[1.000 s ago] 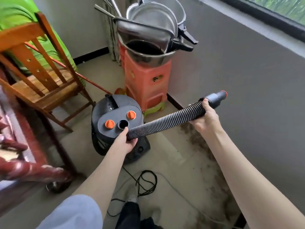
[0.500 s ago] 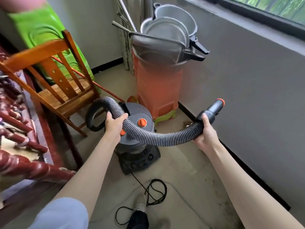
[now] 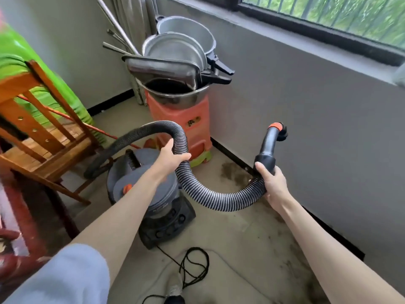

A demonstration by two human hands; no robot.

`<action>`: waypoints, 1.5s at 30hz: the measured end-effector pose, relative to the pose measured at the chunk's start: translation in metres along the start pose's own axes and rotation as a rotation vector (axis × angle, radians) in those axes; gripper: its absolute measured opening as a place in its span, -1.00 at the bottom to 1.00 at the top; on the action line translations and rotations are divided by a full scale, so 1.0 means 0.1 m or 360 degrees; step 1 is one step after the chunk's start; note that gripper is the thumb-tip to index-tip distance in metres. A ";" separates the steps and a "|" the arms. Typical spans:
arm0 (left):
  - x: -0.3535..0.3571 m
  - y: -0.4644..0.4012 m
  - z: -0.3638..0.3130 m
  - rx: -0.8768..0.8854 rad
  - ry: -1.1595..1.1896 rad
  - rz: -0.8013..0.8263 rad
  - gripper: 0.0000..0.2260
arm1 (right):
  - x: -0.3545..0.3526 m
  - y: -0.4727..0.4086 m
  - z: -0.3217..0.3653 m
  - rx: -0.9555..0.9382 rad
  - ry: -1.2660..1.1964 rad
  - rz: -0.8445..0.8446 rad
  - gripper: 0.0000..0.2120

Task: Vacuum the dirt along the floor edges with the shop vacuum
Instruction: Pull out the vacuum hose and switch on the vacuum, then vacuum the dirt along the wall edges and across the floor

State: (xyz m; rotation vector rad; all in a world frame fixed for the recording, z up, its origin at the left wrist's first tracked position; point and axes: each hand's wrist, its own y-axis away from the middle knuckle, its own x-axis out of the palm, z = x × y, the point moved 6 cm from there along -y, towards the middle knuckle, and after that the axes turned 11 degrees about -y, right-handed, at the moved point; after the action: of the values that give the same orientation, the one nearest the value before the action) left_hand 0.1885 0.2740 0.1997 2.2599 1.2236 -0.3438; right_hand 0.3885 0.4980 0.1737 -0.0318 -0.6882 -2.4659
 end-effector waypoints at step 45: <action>3.78 -3.40 3.85 -0.0638 -0.2265 0.0482 -0.44 | -0.72 -4.79 -3.75 0.0226 0.1201 0.0467 -0.51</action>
State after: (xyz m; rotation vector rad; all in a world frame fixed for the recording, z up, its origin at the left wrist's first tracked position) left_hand 0.1276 0.4662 -0.4053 1.2258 0.1444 -1.1646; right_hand 0.2397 0.6919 -0.3881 0.7542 -0.4688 -1.9235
